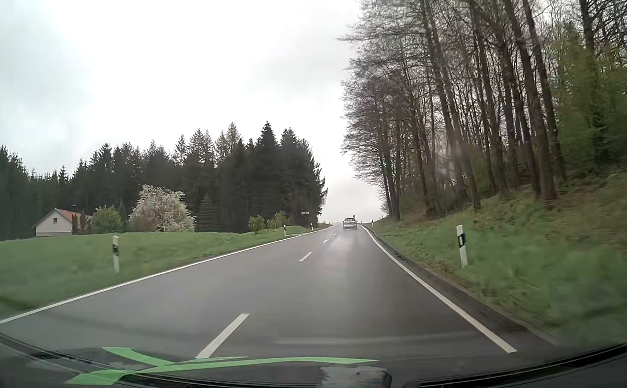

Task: Follow the waypoints while adhering to traffic rules and regulations

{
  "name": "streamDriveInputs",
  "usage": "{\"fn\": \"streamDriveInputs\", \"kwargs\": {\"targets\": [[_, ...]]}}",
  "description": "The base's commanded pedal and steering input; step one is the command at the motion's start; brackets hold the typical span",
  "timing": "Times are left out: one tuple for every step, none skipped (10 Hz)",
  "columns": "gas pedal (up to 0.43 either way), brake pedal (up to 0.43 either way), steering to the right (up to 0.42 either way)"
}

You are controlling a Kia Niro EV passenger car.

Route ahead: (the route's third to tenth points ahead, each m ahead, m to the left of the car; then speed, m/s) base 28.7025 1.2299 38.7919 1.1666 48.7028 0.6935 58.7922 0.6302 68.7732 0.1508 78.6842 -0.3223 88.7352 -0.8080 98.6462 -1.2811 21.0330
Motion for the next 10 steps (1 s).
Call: {"fn": "streamDriveInputs", "kwargs": {"targets": [[0.378, 0.0, 0.012], [0.37, 0.0, 0.012], [0.358, 0.0, 0.01], [0.311, 0.0, 0.01], [0.287, 0.0, 0.009], [0.287, 0.0, 0.008], [0.287, 0.0, 0.008], [0.287, 0.0, 0.007], [0.268, 0.0, 0.007], [0.26, 0.0, 0.008]]}}
